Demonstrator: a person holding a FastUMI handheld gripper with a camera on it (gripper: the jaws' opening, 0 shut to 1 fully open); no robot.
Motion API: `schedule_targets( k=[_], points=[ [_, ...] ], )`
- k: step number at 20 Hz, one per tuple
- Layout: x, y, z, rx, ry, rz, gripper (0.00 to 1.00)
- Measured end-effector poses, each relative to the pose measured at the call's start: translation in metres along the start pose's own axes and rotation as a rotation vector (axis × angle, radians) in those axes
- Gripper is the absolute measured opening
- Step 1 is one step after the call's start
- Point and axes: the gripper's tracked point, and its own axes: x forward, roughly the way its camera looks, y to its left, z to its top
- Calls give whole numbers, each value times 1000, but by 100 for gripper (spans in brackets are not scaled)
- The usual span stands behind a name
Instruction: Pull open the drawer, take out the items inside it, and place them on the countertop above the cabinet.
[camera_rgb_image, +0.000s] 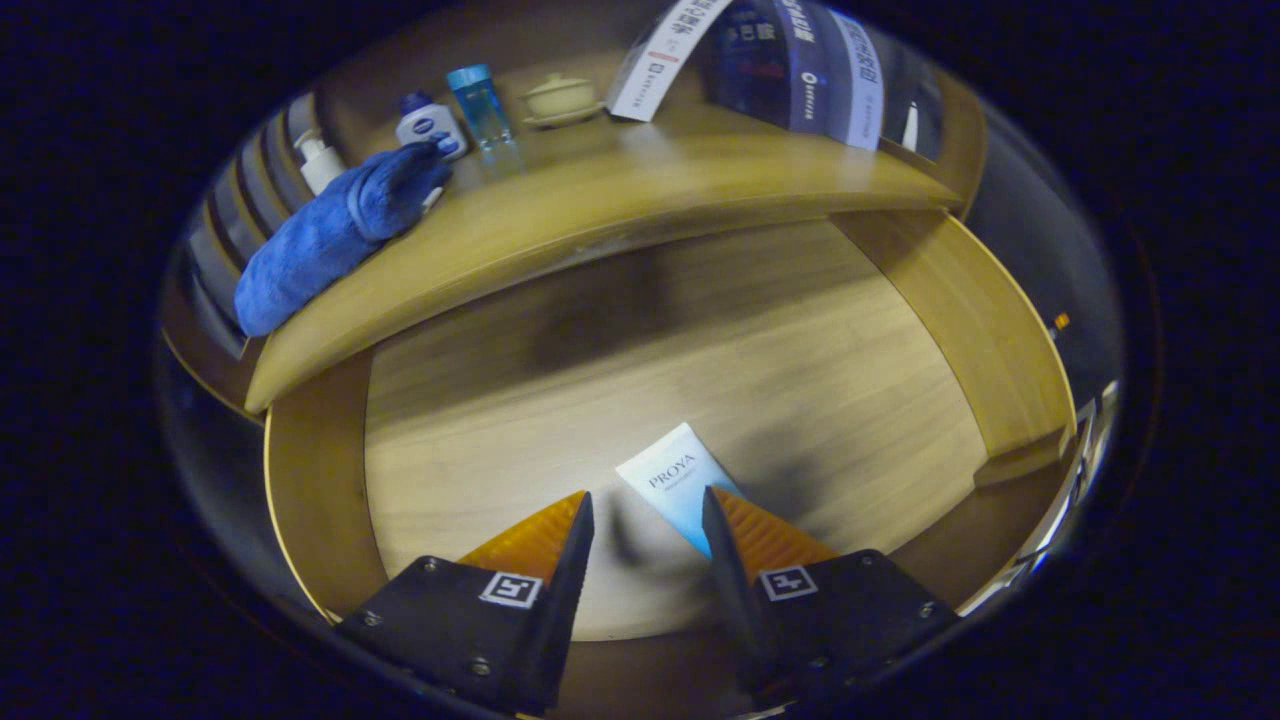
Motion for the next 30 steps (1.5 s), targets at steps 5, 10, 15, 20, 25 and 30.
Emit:
schedule_targets(
  k=[5, 10, 15, 20, 25, 30],
  points=[
    [0, -19, -8, -181, 47, -42, 65],
    [5, -35, -17, -256, 108, -51, 64],
    [11, -45, -33, -238, 151, -24, 61],
    [14, -44, -28, -235, 90, 17, 41],
    [-4, -44, 0, -198, -66, 8, 35],
    [-46, -37, 42, -188, -241, -2, 35]
  ],
)
